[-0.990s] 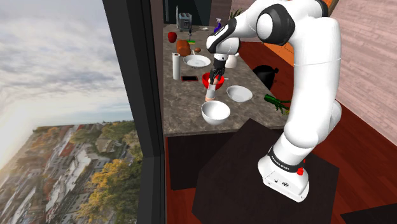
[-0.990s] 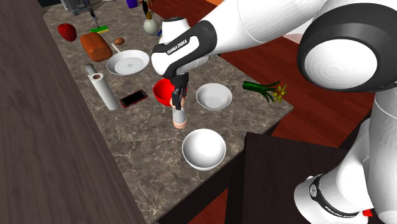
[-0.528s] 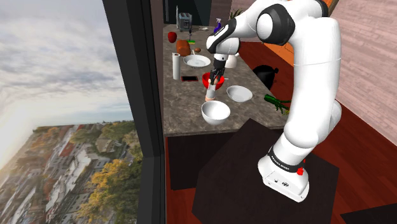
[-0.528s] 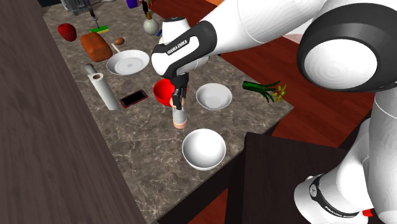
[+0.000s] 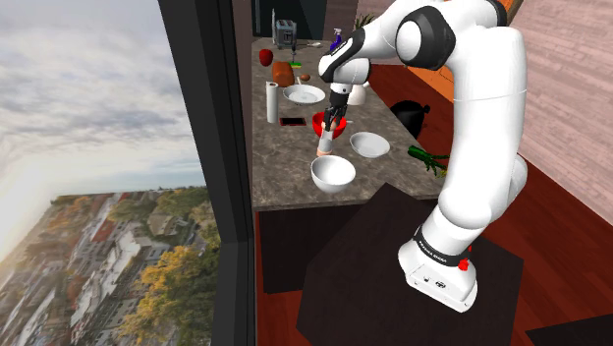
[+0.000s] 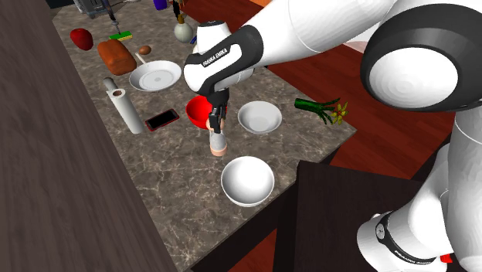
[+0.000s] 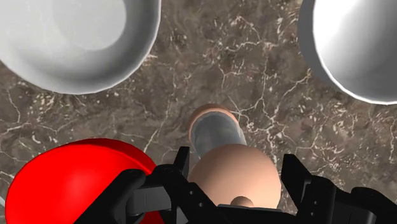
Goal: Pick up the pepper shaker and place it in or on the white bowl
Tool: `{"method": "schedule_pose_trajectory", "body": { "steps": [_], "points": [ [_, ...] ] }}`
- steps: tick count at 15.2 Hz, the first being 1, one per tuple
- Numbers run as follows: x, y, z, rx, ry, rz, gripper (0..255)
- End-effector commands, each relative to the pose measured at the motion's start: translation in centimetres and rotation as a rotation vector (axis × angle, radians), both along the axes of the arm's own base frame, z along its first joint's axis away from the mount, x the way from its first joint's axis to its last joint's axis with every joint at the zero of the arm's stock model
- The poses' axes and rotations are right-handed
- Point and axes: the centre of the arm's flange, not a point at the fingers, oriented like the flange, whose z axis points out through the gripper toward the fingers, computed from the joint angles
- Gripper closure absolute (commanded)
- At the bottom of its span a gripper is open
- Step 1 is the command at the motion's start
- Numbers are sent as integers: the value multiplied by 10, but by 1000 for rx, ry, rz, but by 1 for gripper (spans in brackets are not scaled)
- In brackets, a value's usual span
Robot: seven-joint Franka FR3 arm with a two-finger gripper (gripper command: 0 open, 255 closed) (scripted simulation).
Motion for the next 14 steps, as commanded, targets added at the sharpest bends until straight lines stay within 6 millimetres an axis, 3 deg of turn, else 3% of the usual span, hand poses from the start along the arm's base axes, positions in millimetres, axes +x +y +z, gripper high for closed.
{"method": "schedule_pose_trajectory", "body": {
  "steps": [1,14],
  "points": [
    [0,0,5,0,1,0,255],
    [0,0,74,0,1,0,255]
  ]
}}
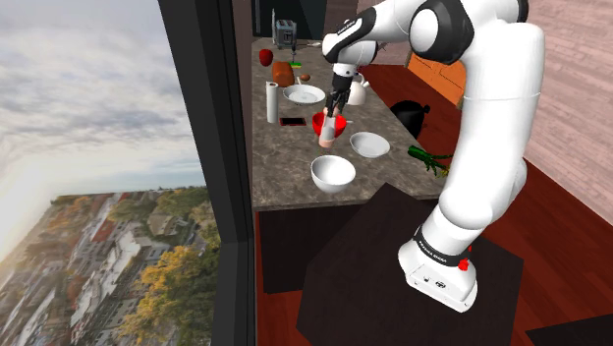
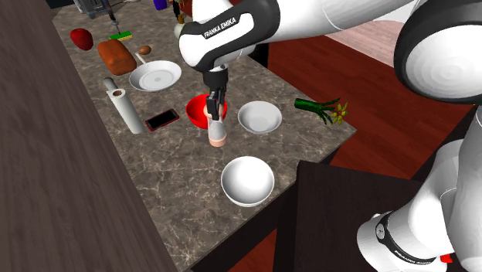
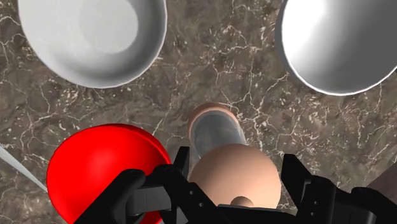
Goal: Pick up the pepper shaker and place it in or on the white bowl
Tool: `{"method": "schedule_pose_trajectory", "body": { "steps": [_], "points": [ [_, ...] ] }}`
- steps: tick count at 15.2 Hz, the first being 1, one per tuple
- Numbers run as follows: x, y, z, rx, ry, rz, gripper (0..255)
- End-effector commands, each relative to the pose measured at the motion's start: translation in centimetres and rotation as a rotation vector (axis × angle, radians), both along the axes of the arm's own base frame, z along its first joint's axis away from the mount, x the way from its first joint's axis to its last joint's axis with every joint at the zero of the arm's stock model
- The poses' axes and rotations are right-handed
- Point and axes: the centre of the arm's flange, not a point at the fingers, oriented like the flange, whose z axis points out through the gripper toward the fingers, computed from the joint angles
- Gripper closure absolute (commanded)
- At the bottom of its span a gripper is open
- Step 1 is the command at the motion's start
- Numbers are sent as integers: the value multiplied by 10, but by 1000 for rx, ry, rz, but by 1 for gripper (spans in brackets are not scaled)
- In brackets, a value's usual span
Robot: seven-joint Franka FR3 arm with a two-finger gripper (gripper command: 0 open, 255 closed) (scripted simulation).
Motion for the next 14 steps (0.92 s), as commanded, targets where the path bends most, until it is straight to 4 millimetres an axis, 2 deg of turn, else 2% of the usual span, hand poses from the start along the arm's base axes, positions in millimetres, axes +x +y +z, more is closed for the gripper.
{"method": "schedule_pose_trajectory", "body": {
  "steps": [1,14],
  "points": [
    [0,0,11,0,0,0,255],
    [0,0,80,0,0,0,255]
  ]
}}
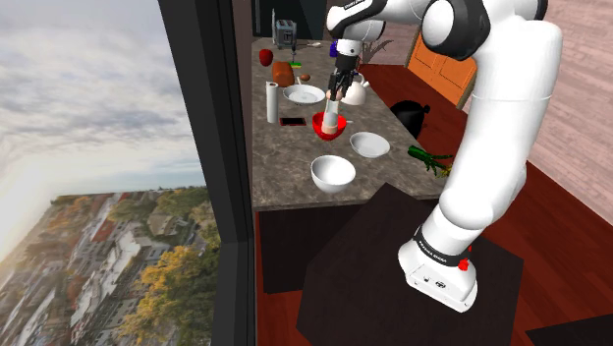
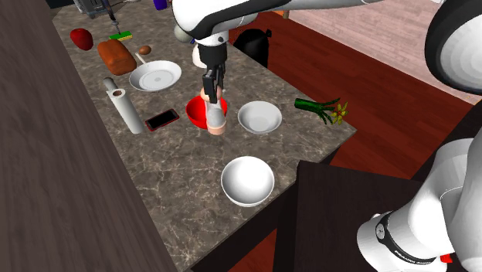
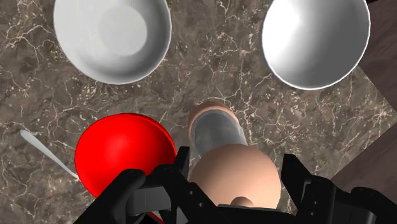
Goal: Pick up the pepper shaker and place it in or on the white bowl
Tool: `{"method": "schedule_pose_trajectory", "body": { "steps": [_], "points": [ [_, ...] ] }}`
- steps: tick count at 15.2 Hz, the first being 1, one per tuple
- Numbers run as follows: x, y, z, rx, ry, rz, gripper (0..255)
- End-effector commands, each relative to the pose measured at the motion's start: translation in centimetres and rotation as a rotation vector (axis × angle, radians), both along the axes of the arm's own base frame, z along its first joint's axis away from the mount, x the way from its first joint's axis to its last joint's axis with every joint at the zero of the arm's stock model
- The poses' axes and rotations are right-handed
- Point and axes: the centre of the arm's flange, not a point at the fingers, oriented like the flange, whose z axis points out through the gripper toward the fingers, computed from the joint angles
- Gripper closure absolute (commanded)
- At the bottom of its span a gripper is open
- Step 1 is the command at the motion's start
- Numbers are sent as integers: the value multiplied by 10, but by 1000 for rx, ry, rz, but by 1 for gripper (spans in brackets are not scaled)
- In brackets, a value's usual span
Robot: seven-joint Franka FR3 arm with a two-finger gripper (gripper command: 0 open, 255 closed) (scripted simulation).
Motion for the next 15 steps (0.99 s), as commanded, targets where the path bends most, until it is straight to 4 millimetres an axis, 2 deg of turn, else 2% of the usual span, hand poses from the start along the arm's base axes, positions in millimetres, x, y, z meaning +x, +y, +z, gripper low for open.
{"method": "schedule_pose_trajectory", "body": {
  "steps": [1,5,15],
  "points": [
    [0,0,11,0,0,0,255],
    [0,0,29,0,0,0,255],
    [-87,91,68,0,0,0,255]
  ]
}}
